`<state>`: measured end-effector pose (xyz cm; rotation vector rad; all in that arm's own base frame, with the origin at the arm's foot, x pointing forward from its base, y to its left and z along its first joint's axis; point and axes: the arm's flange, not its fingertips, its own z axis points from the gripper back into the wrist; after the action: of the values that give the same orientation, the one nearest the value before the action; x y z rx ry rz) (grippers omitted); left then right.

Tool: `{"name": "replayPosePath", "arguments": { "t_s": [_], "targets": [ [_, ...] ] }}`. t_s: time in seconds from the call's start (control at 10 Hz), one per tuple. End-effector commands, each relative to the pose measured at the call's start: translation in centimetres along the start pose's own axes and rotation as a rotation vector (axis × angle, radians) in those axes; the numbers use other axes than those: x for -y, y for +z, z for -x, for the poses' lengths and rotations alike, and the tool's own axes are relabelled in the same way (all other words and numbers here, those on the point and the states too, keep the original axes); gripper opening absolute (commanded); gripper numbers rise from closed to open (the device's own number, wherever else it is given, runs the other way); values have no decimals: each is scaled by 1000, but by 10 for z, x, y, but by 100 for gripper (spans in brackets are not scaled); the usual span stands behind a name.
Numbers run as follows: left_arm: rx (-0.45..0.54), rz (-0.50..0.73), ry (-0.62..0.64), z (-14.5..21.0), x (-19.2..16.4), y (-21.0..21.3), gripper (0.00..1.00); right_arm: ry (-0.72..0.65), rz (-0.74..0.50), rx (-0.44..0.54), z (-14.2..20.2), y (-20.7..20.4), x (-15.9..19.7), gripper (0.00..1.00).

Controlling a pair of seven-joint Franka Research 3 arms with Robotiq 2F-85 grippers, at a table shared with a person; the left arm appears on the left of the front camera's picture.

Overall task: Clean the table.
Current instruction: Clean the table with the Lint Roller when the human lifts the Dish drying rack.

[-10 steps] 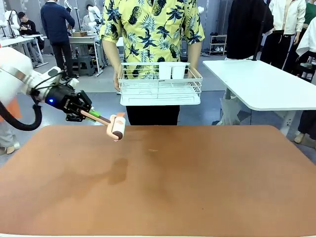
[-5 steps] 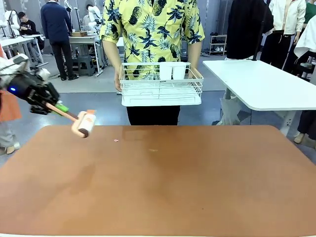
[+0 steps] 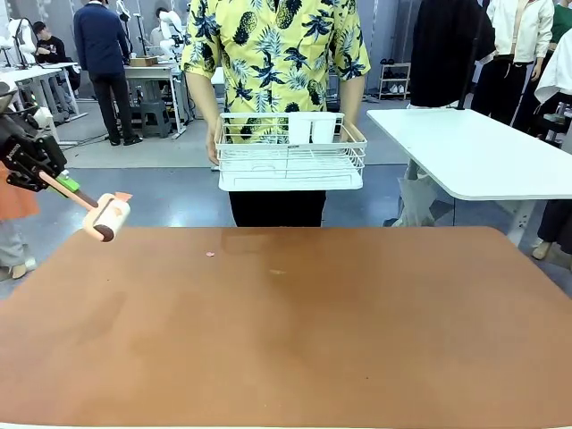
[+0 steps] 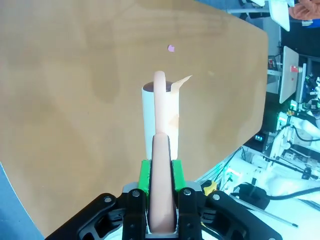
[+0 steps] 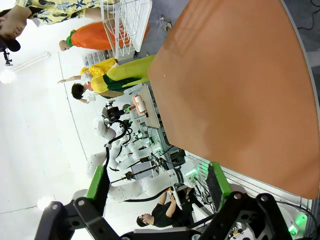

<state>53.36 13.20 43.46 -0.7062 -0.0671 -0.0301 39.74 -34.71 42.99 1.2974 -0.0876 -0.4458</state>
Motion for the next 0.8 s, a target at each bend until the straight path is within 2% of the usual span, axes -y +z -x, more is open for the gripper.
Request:
{"name": "replayPosePath", "arguments": {
  "t_s": [0.0, 0.1, 0.7],
  "targets": [
    [-21, 0, 5, 0, 11, -3, 19, 6, 2, 1, 1, 0, -3, 100],
    [0, 0, 0, 0, 0, 0, 19, 6, 2, 1, 1, 0, -3, 100],
    [-3, 1, 0, -1, 0, -2, 19, 6, 2, 1, 1, 0, -3, 100]
  ]
}}
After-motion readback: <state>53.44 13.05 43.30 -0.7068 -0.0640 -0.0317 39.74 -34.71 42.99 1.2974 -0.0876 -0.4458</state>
